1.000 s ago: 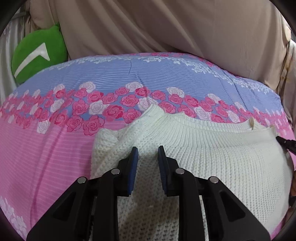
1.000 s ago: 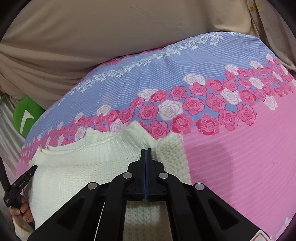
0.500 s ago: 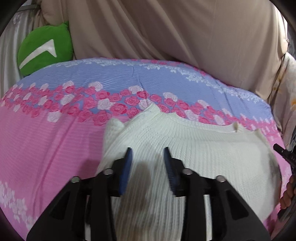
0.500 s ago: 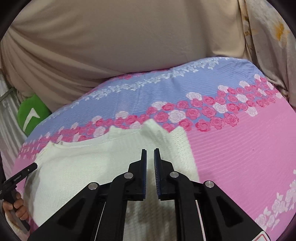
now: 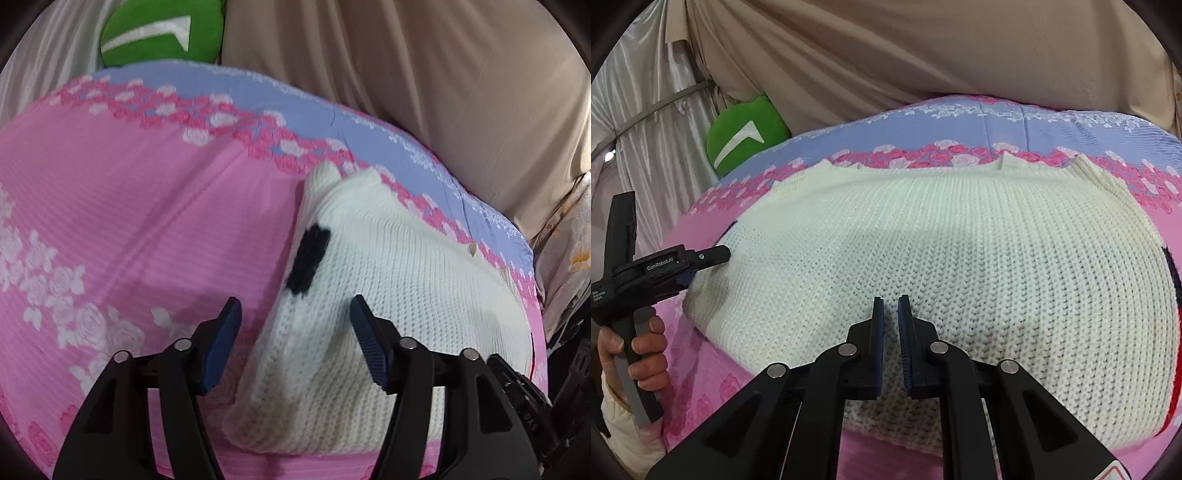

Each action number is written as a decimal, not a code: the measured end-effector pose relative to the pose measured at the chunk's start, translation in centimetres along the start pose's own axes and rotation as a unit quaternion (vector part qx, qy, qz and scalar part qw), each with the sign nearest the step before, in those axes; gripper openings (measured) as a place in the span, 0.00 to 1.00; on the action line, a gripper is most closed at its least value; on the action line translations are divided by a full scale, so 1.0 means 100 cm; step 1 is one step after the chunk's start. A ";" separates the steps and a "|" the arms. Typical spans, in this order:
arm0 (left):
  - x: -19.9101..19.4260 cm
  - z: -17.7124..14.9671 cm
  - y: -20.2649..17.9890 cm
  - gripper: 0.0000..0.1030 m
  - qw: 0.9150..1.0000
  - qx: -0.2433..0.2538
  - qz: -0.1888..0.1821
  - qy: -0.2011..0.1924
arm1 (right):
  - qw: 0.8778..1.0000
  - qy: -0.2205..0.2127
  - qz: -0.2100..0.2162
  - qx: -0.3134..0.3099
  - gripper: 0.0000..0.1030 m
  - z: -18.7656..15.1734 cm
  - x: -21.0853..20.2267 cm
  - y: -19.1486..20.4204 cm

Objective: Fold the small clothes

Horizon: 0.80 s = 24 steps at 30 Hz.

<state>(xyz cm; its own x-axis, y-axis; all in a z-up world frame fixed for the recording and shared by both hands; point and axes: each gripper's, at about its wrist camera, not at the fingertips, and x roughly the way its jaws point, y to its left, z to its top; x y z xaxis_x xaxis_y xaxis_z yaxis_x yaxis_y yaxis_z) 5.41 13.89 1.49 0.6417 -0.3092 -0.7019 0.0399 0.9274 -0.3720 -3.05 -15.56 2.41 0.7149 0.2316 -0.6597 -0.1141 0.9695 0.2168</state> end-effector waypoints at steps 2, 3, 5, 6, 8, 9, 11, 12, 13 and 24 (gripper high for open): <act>0.003 -0.006 0.000 0.63 1.000 0.000 -0.006 -0.002 | 1.000 0.000 -0.003 0.000 0.10 -0.001 0.002 0.001; 0.004 -0.006 -0.003 0.64 1.000 0.006 -0.002 -0.001 | 1.000 0.000 -0.002 0.000 0.10 -0.002 0.002 0.002; 0.005 -0.006 -0.006 0.64 1.000 0.011 0.001 -0.003 | 1.000 -0.001 -0.003 0.001 0.10 -0.003 0.002 0.001; 0.006 -0.005 -0.008 0.61 1.000 0.012 -0.002 -0.003 | 1.000 -0.002 -0.003 0.001 0.10 -0.003 0.002 0.001; 0.008 -0.003 -0.012 0.39 1.000 0.010 -0.026 0.009 | 1.000 -0.003 -0.003 -0.001 0.10 -0.004 0.001 0.002; 0.007 -0.001 -0.014 0.35 1.000 0.011 -0.027 0.008 | 1.000 -0.003 -0.001 0.001 0.10 -0.004 0.001 0.001; 0.000 0.003 -0.022 0.25 0.999 0.016 -0.038 0.000 | 1.000 -0.003 0.005 0.010 0.10 -0.004 0.000 -0.001; -0.005 0.005 -0.029 0.24 0.999 0.020 -0.046 -0.006 | 1.000 -0.003 0.009 0.015 0.10 -0.005 -0.001 -0.002; -0.011 0.006 -0.036 0.23 0.998 0.027 -0.051 -0.013 | 1.000 -0.004 0.015 0.022 0.10 -0.005 -0.003 -0.004; -0.050 -0.006 -0.232 0.22 0.961 0.231 -0.145 -0.050 | 0.993 -0.051 0.025 0.103 0.16 -0.030 -0.072 -0.053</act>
<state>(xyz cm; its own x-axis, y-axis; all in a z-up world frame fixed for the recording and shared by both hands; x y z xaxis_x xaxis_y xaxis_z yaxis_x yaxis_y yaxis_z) 0.85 -6.18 13.24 0.6221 -0.5682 -0.5386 0.5494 0.8070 -0.2166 -9.64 -22.13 3.84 0.7795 0.2594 -0.5702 -0.0153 0.9179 0.3966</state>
